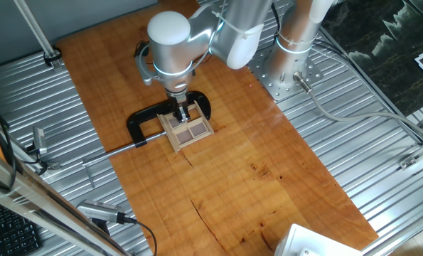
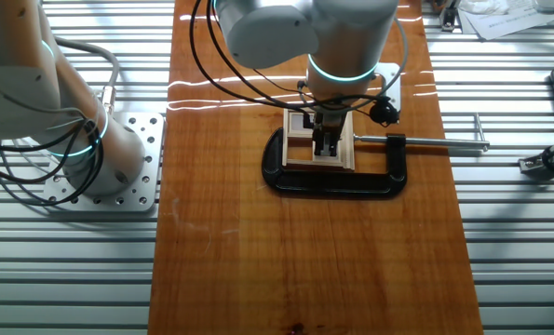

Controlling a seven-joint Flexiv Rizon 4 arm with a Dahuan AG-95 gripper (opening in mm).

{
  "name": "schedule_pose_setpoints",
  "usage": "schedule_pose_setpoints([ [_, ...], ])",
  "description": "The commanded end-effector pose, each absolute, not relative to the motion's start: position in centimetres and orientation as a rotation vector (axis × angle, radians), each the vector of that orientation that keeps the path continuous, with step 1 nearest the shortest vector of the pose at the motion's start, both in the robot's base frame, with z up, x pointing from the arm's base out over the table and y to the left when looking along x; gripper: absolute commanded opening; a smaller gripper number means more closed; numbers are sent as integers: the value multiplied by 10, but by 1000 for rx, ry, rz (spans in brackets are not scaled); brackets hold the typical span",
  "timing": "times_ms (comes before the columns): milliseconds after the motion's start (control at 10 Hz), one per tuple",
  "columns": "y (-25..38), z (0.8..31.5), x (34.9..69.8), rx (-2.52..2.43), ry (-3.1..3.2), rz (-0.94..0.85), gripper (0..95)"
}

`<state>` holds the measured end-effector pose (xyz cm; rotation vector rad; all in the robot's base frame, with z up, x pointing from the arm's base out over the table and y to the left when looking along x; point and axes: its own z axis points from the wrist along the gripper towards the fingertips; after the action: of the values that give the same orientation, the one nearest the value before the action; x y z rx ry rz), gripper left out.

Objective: Close a sliding window

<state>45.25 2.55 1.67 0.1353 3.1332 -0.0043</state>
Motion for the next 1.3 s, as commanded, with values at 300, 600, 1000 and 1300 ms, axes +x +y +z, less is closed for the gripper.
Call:
schedule_pose_setpoints([
  [300, 25, 16, 453, 133, 3131, -6, 0],
  [600, 25, 16, 453, 131, 3131, -6, 0],
  [1000, 26, 15, 450, 128, 3129, -4, 0],
  [1300, 26, 14, 446, 125, 3127, -3, 0],
])
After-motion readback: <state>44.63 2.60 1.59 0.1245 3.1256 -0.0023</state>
